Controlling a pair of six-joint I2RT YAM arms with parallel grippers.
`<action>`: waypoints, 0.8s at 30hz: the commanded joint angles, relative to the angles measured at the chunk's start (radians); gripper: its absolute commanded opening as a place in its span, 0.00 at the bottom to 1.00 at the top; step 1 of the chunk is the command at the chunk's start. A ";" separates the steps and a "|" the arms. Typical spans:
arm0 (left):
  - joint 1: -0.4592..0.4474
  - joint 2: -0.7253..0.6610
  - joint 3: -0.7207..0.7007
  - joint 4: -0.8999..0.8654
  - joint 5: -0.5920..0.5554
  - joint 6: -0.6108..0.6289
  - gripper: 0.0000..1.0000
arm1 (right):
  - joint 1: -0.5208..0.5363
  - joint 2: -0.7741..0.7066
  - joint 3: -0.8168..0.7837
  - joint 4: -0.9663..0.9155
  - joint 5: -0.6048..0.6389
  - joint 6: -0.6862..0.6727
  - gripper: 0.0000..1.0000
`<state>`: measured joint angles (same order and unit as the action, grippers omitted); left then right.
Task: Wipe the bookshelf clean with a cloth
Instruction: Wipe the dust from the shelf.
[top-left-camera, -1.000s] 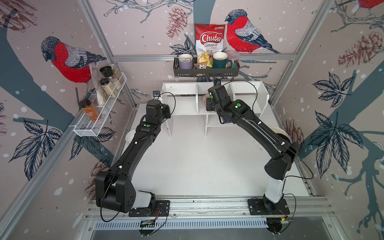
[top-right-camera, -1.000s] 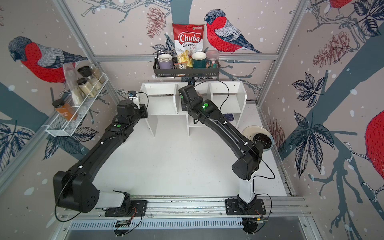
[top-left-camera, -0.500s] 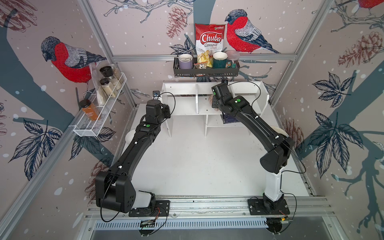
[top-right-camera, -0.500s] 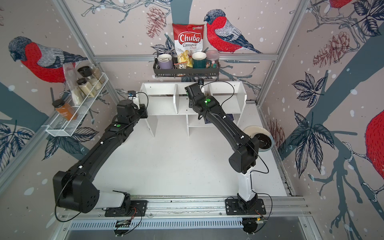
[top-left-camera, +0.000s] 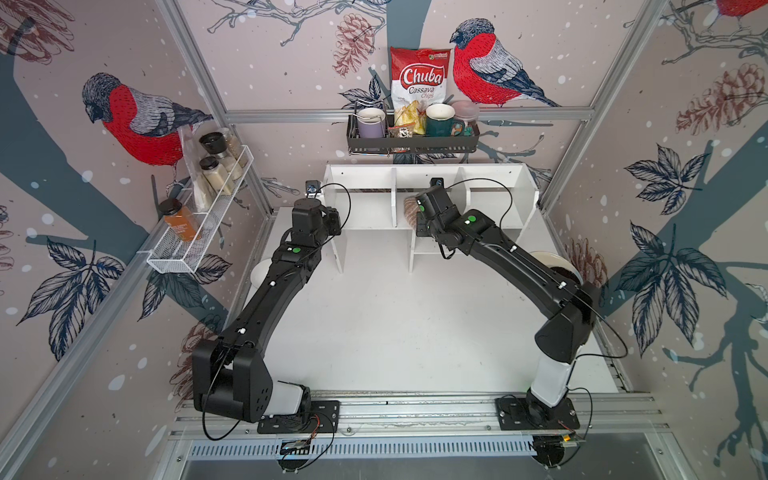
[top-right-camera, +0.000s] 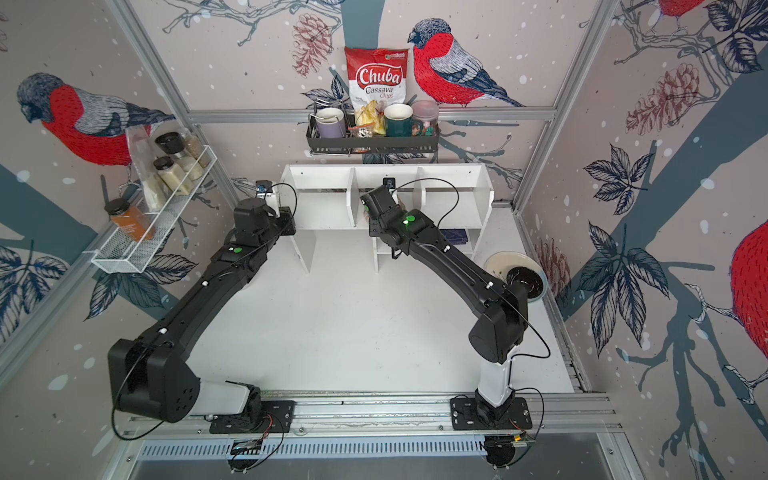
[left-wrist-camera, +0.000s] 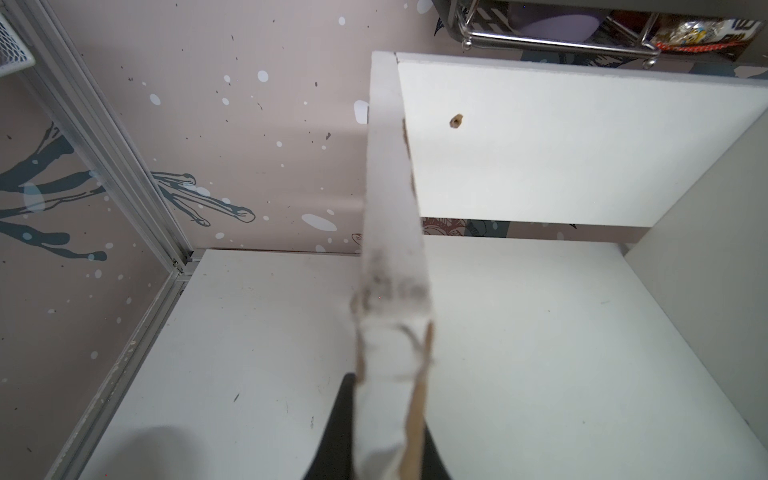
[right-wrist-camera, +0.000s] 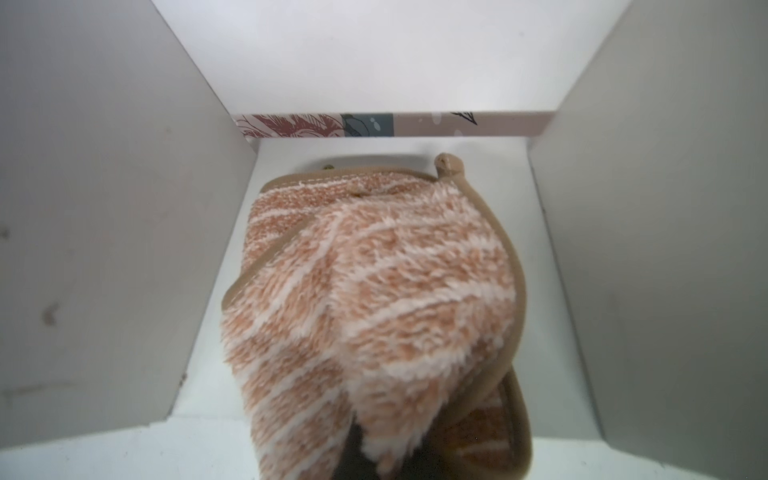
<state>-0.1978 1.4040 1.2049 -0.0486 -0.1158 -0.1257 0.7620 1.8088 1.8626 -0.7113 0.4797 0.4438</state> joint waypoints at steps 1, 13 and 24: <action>-0.003 -0.005 -0.009 -0.090 0.082 -0.078 0.00 | -0.042 -0.022 -0.006 0.037 0.029 0.009 0.00; -0.006 0.001 -0.002 -0.097 0.091 -0.071 0.00 | -0.101 0.244 0.474 -0.010 0.042 -0.085 0.00; -0.005 0.012 0.000 -0.097 0.087 -0.072 0.00 | -0.033 0.152 0.271 0.118 -0.063 -0.044 0.00</action>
<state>-0.1982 1.4052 1.2053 -0.0502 -0.1158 -0.1234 0.7216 2.0071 2.1830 -0.6460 0.4301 0.3706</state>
